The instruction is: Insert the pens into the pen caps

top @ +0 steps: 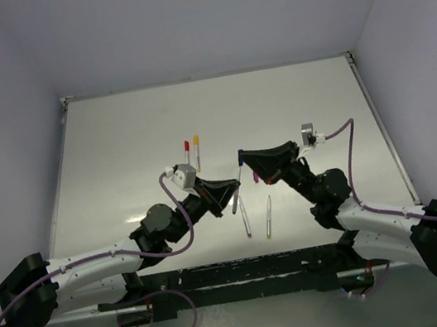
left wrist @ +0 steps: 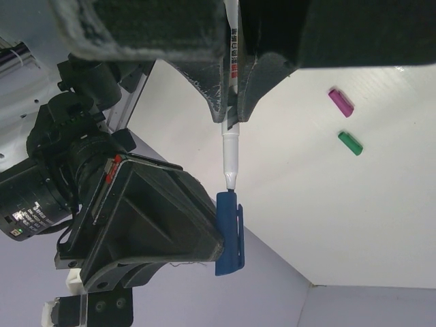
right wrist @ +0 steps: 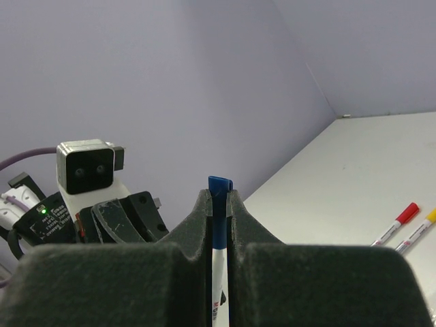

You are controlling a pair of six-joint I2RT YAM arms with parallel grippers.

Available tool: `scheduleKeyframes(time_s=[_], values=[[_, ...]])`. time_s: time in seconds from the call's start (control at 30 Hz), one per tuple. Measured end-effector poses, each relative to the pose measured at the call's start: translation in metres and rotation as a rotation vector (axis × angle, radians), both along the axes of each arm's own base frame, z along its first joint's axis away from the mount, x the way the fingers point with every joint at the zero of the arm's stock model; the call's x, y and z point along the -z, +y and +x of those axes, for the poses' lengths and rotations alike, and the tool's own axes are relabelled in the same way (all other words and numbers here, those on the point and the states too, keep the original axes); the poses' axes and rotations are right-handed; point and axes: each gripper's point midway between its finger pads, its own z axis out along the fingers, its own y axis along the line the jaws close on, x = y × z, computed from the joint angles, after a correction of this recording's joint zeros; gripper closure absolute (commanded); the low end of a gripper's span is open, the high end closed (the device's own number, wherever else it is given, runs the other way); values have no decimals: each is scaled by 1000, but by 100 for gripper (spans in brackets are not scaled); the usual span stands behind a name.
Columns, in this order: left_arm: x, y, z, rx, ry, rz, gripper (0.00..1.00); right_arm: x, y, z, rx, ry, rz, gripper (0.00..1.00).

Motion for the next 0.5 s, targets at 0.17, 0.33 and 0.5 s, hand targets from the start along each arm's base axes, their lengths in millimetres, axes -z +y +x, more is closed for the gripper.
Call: scheduleKeyframes(time_s=[0.17,0.33,0.5], values=[[0,0,1,-5,0,-1,100,1,1,-1,-13,8,4,100],[-1,-1,2,-7,-7,-8,100,6,5,0,-22,21,1,100],[-1,1,6,-29,-20,2,100,14,10,1,-39,39,-7,100]])
